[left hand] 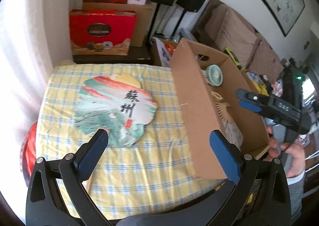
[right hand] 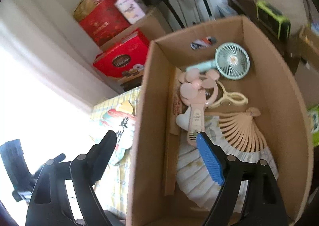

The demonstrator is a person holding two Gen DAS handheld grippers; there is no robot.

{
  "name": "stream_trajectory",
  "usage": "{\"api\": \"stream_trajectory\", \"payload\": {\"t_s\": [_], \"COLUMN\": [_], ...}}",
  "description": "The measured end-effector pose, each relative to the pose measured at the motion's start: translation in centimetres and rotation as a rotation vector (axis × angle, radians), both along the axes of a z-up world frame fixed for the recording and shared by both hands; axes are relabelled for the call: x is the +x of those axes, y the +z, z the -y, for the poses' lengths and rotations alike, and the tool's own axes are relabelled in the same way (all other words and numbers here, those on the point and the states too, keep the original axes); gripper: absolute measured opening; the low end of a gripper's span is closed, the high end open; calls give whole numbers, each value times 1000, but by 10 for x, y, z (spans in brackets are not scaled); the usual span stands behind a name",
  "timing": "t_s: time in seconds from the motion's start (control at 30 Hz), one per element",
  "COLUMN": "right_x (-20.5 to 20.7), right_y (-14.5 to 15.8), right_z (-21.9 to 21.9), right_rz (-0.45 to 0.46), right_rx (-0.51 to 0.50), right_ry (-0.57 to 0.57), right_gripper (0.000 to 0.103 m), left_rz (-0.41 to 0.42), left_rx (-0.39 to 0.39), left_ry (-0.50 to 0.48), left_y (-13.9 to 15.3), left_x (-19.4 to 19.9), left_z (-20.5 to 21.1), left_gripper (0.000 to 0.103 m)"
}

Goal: Organize objects
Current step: 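Pull the left tool back over the table toward the painted fan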

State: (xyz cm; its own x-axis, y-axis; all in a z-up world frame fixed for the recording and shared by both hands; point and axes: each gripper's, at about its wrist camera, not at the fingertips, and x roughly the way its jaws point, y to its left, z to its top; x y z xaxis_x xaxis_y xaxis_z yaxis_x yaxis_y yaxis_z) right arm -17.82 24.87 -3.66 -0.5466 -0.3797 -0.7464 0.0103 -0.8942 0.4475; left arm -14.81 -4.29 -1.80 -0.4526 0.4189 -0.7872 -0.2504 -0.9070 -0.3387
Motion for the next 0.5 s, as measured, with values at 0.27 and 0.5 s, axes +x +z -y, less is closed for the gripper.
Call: {"api": "stream_trajectory", "payload": {"t_s": [0.27, 0.5], "right_x": [15, 30], "right_y": [18, 18], "right_z": [43, 85], "right_rz": [-62, -86], "right_rx": [86, 87], "right_ry": [97, 187], "right_gripper": [87, 87], "left_rz": [2, 72], "left_rx": [-44, -111], "left_ry": [54, 119], "left_y": [-9, -62], "left_x": [18, 35], "left_z": [38, 74], "left_gripper": [103, 103]}}
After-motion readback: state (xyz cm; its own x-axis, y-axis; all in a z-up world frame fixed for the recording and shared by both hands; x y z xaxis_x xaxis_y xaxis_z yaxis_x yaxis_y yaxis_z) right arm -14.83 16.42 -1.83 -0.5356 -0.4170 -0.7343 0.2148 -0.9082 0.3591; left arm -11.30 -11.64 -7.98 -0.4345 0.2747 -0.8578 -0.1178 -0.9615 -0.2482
